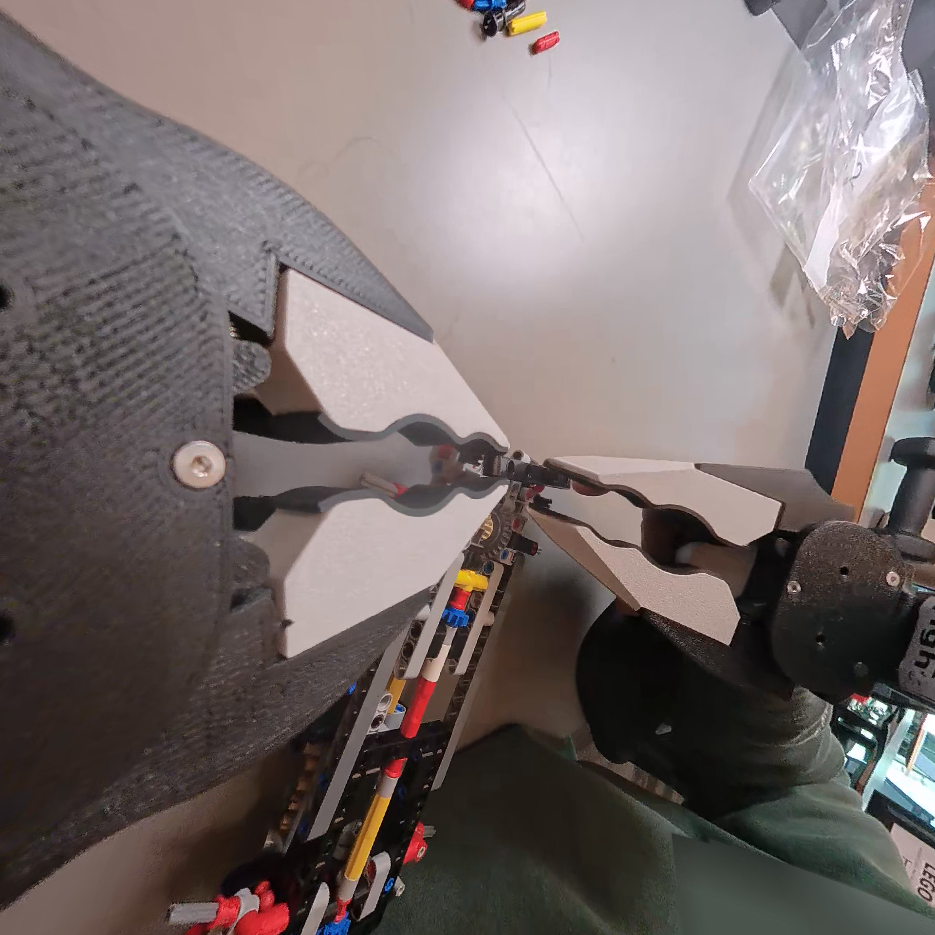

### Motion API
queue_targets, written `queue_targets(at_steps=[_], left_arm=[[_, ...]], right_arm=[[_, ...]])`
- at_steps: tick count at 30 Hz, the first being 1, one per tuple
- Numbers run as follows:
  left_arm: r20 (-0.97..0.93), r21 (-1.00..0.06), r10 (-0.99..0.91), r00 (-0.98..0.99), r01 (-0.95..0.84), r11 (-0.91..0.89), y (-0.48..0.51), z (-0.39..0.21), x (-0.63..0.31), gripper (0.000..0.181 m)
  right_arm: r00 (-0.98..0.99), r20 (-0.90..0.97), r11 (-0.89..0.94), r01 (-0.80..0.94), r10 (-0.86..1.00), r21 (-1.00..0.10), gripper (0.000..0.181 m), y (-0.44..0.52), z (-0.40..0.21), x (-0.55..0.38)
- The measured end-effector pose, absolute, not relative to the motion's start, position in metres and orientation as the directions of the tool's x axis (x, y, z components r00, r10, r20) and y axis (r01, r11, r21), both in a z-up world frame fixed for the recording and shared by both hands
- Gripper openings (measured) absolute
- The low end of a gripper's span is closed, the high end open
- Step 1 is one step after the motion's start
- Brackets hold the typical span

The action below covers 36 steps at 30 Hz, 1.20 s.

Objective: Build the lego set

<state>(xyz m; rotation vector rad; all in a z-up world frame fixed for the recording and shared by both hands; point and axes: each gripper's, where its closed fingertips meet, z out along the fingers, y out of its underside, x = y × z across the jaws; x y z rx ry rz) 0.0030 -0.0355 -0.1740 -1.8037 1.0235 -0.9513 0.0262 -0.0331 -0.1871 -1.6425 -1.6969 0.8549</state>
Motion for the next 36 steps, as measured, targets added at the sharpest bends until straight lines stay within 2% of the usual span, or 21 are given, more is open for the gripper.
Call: queue_targets(at_steps=[6, 8, 12, 14, 15, 19, 23, 25, 30, 36], left_arm=[[0.213, -0.923, -0.922, 0.322, -0.244, -0.299, -0.040, -0.169, 0.003, 0.006], [0.219, -0.925, -0.926, 0.309, -0.236, -0.297, -0.040, -0.168, 0.003, 0.006], [0.227, -0.934, -0.915, 0.334, -0.191, -0.302, -0.032, -0.162, -0.001, 0.007], [0.256, -0.932, -0.887, 0.385, -0.144, -0.331, -0.025, -0.154, -0.009, 0.026], [0.285, -0.924, -0.868, 0.407, -0.125, -0.362, -0.023, -0.150, -0.015, 0.032], [0.391, -0.847, -0.782, 0.486, -0.143, -0.513, -0.035, -0.162, -0.038, 0.031], [0.602, -0.694, -0.630, 0.491, -0.068, -0.716, -0.059, -0.186, -0.033, 0.028], [0.643, -0.672, -0.594, 0.484, -0.016, -0.740, -0.060, -0.188, -0.023, 0.019], [0.684, -0.645, -0.562, 0.465, 0.024, -0.764, -0.054, -0.189, -0.007, 0.017], [0.730, -0.608, -0.529, 0.433, 0.058, -0.792, -0.049, -0.188, -0.002, 0.034]], right_arm=[[-0.108, -0.004, 0.063, 0.618, 0.994, -0.784, 0.014, -0.034, -0.191, 0.025], [-0.137, -0.021, 0.068, 0.613, 0.990, -0.787, 0.006, -0.035, -0.188, 0.025], [-0.134, 0.002, 0.083, 0.604, 0.991, -0.793, 0.005, -0.030, -0.180, 0.022], [-0.087, -0.047, 0.015, 0.605, 0.995, -0.796, 0.005, -0.024, -0.175, 0.021], [-0.058, -0.076, -0.026, 0.600, 0.995, -0.800, 0.005, -0.022, -0.172, 0.021], [0.026, -0.143, -0.130, 0.601, 0.989, -0.788, 0.005, -0.020, -0.172, 0.024], [0.045, -0.127, -0.126, 0.641, 0.991, -0.757, 0.005, -0.029, -0.183, 0.025], [0.035, -0.120, -0.113, 0.665, 0.992, -0.739, 0.005, -0.035, -0.189, 0.025], [0.025, -0.077, -0.073, 0.690, 0.997, -0.720, 0.004, -0.041, -0.192, 0.029], [0.060, -0.064, -0.088, 0.698, 0.996, -0.711, 0.004, -0.040, -0.193, 0.040]])
